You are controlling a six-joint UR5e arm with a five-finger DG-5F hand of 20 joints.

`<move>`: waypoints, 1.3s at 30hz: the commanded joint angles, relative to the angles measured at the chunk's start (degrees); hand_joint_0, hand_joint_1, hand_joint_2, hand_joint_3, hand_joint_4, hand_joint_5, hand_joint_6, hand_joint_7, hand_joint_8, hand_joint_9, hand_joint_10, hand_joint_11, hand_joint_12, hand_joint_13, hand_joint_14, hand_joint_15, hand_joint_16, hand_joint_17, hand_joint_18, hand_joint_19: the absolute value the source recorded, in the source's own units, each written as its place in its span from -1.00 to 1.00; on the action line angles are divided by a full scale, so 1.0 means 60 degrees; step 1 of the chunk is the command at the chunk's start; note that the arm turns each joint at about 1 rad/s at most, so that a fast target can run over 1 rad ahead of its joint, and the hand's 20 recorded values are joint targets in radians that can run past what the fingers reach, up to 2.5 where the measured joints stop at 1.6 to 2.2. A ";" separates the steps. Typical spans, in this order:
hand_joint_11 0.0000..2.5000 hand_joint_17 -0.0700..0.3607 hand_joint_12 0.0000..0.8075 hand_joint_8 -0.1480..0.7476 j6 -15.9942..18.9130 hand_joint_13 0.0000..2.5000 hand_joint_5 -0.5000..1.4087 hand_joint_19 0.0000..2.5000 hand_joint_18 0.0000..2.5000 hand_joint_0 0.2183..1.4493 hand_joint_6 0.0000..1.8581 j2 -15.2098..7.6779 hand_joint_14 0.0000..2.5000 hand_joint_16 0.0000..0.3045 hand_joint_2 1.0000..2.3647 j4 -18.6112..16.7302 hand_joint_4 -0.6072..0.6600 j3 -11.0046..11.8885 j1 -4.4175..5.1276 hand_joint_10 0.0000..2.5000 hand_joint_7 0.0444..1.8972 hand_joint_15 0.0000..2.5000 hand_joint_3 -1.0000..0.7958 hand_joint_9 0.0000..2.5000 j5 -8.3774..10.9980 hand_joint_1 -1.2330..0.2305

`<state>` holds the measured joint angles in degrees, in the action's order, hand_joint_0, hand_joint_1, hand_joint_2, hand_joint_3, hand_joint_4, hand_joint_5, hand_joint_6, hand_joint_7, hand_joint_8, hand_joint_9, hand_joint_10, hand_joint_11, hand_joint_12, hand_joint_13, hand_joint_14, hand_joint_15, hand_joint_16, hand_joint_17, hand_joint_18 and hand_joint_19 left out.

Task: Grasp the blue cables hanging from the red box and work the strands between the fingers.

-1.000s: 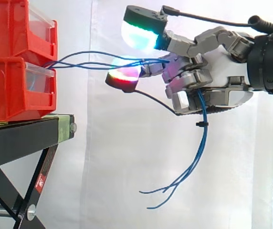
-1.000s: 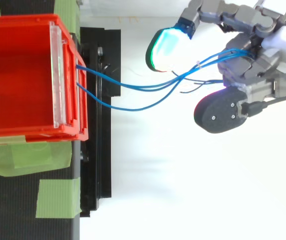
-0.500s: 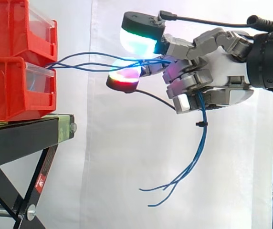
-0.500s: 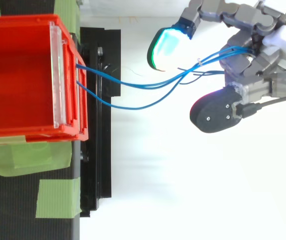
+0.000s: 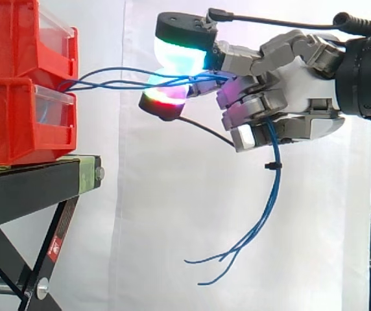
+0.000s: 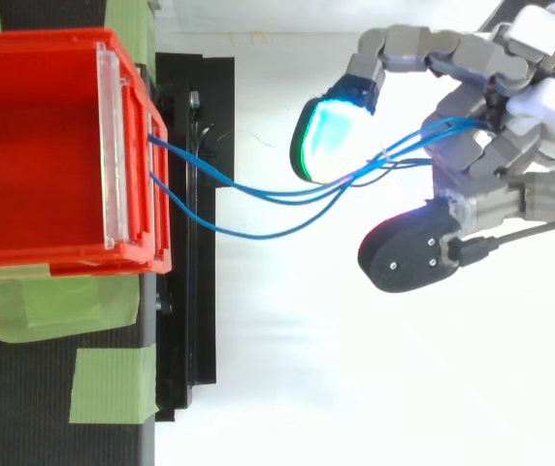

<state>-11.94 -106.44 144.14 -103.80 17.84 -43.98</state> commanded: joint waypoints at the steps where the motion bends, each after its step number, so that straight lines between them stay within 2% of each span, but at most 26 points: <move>1: 1.00 0.21 0.45 0.40 -0.0470 0.55 -0.39 -0.53 1.00 0.23 -0.57 0.0000 1.00 0.68 -0.98 -0.0293 0.37 0.0000 0.0249 1.00 0.37 0.28 -0.72 0.39 0.0240 -0.40; 7: 1.00 0.21 0.45 0.40 -0.0676 0.55 -0.39 -0.53 1.00 0.24 -0.55 0.0000 1.00 0.68 -0.99 -0.0308 0.38 0.0000 0.0425 1.00 0.36 0.28 -0.75 0.39 0.0459 -0.41; 11: 1.00 0.21 0.45 0.40 -0.0778 0.55 -0.39 -0.53 1.00 0.24 -0.53 0.0000 1.00 0.68 -0.99 -0.0308 0.37 0.0000 0.0483 1.00 0.35 0.28 -0.75 0.39 0.0518 -0.41; 14: 1.00 0.21 0.45 0.40 -0.0822 0.55 -0.41 -0.53 1.00 0.25 -0.36 -0.0015 1.00 0.68 -0.98 -0.0308 0.36 0.0000 0.0542 1.00 0.30 0.28 -0.72 0.39 0.0518 -0.40; 15: 1.00 0.21 0.45 0.40 -0.0822 0.55 -0.43 -0.53 1.00 0.25 -0.24 0.0000 1.00 0.68 -0.98 -0.0322 0.35 -0.0014 0.0557 1.00 0.27 0.28 -0.68 0.39 0.0533 -0.40; 20: 1.00 0.21 0.45 0.40 -0.0822 0.55 -0.46 -0.53 1.00 0.26 -0.06 0.0000 1.00 0.68 -0.97 -0.0322 0.32 0.0000 0.0645 1.00 0.21 0.28 -0.44 0.39 0.0694 -0.38; 22: 1.00 0.21 0.45 0.40 -0.0778 0.55 -0.46 -0.53 1.00 0.23 0.01 0.0000 1.00 0.68 -0.97 -0.0322 0.33 0.0000 0.0703 1.00 0.20 0.28 -0.26 0.39 0.0796 -0.37; 24: 1.00 0.21 0.45 0.40 -0.0749 0.55 -0.47 -0.53 1.00 0.20 0.05 -0.0015 1.00 0.68 -0.97 -0.0322 0.37 -0.0014 0.0747 1.00 0.20 0.28 -0.20 0.39 0.0884 -0.34; 27: 1.00 0.21 0.45 0.40 -0.0676 0.55 -0.45 -0.53 1.00 0.03 0.10 0.0000 1.00 0.68 -0.98 -0.0322 0.39 0.0000 0.0806 1.00 0.18 0.28 -0.27 0.39 0.1031 -0.21; 29: 1.00 0.21 0.45 0.40 -0.0661 0.55 -0.43 -0.53 1.00 0.03 0.04 0.0000 1.00 0.68 -0.98 -0.0322 0.34 0.0000 0.0820 1.00 0.20 0.28 -0.27 0.39 0.1045 -0.18; 30: 1.00 0.21 0.45 0.40 -0.0661 0.55 -0.38 -0.53 1.00 0.06 -0.12 0.0000 1.00 0.68 -0.98 -0.0322 0.36 -0.0014 0.0820 1.00 0.23 0.28 -0.25 0.39 0.1060 -0.11; 31: 1.00 0.21 0.45 0.40 -0.0661 0.55 -0.27 -0.53 1.00 0.10 -0.49 0.0000 1.00 0.68 -0.98 -0.0322 0.38 -0.0014 0.0835 1.00 0.31 0.28 -0.24 0.39 0.1060 -0.05; 32: 1.00 0.21 0.45 0.40 -0.0661 0.55 -0.24 -0.53 1.00 0.14 -0.59 0.0000 1.00 0.68 -0.97 -0.0322 0.39 -0.0014 0.0835 1.00 0.34 0.28 -0.22 0.39 0.1060 -0.01; 33: 1.00 0.21 0.45 0.40 -0.0661 0.55 -0.11 -0.53 1.00 0.16 -1.00 -0.0015 1.00 0.68 -0.97 -0.0322 0.39 -0.0014 0.0835 1.00 0.51 0.28 -0.22 0.39 0.1060 0.00; 36: 1.00 0.21 0.45 0.40 -0.0661 0.55 -0.10 -0.53 1.00 0.18 -0.99 0.0000 1.00 0.68 -0.97 -0.0322 0.42 -0.0014 0.0835 1.00 0.48 0.28 -0.23 0.39 0.1060 0.00; 39: 1.00 0.21 0.45 0.40 -0.0661 0.55 -0.10 -0.53 1.00 0.10 -0.99 0.0000 1.00 0.68 -0.97 -0.0322 0.37 -0.0014 0.0835 1.00 0.51 0.28 -0.36 0.39 0.1075 -0.01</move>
<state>-15.91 -106.45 142.21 -103.85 22.84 -37.60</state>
